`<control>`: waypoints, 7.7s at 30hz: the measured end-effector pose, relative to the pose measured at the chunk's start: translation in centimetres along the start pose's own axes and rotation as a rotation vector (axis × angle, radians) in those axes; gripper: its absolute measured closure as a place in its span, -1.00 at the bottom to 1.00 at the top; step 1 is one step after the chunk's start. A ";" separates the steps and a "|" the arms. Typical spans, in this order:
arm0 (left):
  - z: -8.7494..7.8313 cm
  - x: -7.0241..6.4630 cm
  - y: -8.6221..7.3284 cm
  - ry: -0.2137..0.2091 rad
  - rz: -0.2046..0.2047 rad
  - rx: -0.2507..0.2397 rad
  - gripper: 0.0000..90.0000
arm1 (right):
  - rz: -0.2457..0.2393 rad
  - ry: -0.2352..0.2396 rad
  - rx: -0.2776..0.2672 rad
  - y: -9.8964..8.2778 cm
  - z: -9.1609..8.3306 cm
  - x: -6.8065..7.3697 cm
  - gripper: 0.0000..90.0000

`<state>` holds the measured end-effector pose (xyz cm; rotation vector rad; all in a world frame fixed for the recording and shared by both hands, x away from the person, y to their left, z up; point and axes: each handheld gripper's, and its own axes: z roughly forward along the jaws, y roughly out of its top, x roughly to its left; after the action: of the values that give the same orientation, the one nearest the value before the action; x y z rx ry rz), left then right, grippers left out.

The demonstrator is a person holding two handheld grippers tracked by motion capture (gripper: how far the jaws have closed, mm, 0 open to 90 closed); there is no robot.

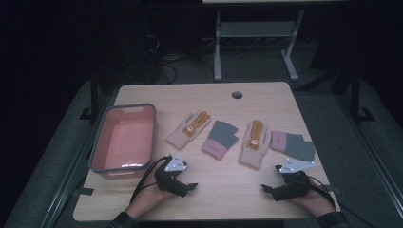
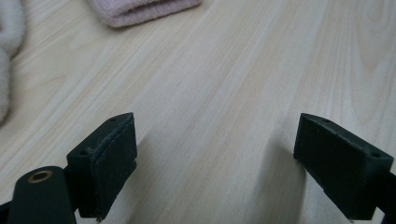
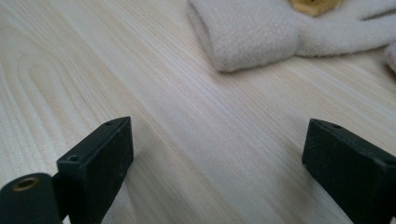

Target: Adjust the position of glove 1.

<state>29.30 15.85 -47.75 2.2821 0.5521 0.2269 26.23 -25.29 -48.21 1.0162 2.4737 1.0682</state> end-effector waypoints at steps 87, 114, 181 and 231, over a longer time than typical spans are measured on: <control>-0.4 0.0 -0.3 0.006 0.001 0.005 -0.72 | -0.104 0.227 0.076 8.3 5.4 2.1 1.00; -0.4 -0.1 -0.3 0.008 -0.006 0.001 -0.72 | -0.216 0.374 0.087 9.8 6.3 7.8 0.92; -0.5 -0.2 -0.4 0.006 -0.008 0.005 -0.72 | -0.174 0.069 -0.222 14.0 2.3 4.4 0.93; 1.9 -2.4 6.4 -0.071 0.165 -0.088 0.66 | -0.194 0.152 -0.163 10.4 1.8 6.6 0.92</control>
<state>29.83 9.56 -44.45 2.2420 0.3114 0.2451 27.52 -14.67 -41.79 0.6555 2.4897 1.2984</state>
